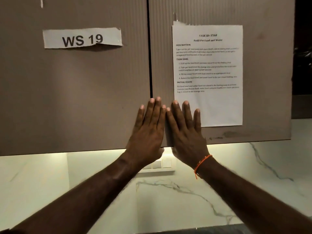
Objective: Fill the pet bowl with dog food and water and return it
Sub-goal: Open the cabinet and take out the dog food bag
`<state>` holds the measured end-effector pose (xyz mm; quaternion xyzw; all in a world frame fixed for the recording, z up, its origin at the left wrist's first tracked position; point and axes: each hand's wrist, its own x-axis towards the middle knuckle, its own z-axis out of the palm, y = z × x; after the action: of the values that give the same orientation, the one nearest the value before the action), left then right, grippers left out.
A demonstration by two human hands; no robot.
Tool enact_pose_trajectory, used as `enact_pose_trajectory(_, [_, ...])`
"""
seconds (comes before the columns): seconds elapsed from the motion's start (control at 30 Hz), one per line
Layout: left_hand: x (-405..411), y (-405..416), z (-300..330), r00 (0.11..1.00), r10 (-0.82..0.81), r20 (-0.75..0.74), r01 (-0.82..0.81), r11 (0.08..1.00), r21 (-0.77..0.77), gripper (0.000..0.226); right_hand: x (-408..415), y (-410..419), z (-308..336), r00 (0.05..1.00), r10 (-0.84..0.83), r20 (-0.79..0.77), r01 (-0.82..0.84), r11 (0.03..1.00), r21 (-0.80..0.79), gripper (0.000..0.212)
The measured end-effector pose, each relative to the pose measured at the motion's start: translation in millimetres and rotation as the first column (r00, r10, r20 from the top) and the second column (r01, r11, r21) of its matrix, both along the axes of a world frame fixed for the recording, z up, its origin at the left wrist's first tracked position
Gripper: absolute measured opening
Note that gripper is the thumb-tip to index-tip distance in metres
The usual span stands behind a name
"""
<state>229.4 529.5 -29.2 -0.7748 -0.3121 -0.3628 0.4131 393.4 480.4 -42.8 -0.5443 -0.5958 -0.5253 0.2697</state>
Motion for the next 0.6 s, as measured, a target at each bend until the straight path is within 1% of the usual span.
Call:
enact_pose_trajectory(0.07, [1.6, 0.5, -2.0, 1.0, -0.002, 0.002, 0.002, 1.0, 0.009, 0.124, -2.8, -1.3, -2.0, 1.0, -0.007, -0.002, 0.007, 1.0, -0.001, 0.094])
enact_pose_trajectory(0.23, [-1.2, -9.2, -1.8, 0.998, -0.06, 0.007, 0.06, 0.998, 0.005, 0.12, -7.3, -11.7, -4.9, 1.0, 0.001, -0.025, -0.002, 1.0, -0.02, 0.092])
enact_pose_trajectory(0.27, [-3.4, -13.2, -1.1, 0.996, -0.088, 0.0, 0.088, 0.996, 0.003, 0.121, -8.3, -16.2, -4.6, 0.999, 0.012, -0.031, -0.012, 1.0, -0.018, 0.091])
enact_pose_trajectory(0.33, [-10.2, -23.5, 1.2, 0.978, -0.207, -0.02, 0.207, 0.978, -0.023, 0.121, -9.7, -27.1, -3.7, 0.997, 0.058, -0.043, -0.058, 0.998, -0.015, 0.091])
enact_pose_trajectory(0.43, [-20.7, -41.3, 6.3, 0.896, -0.443, 0.005, 0.442, 0.893, -0.089, 0.118, -11.1, -43.5, -4.0, 0.991, 0.126, -0.037, -0.126, 0.992, 0.009, 0.088])
enact_pose_trajectory(0.5, [-21.2, -52.3, 9.4, 0.83, -0.552, 0.082, 0.558, 0.823, -0.102, 0.113, -12.4, -55.4, -5.1, 0.988, 0.148, -0.051, -0.146, 0.989, 0.027, 0.094])
enact_pose_trajectory(0.53, [-18.7, -57.6, 11.2, 0.778, -0.608, 0.155, 0.625, 0.773, -0.105, 0.11, -13.8, -62.1, -5.7, 0.986, 0.155, -0.059, -0.153, 0.988, 0.034, 0.096])
enact_pose_trajectory(0.6, [-11.2, -70.4, 16.8, 0.619, -0.695, 0.366, 0.77, 0.629, -0.107, 0.099, -17.0, -77.5, -6.8, 0.983, 0.168, -0.074, -0.164, 0.985, 0.048, 0.093])
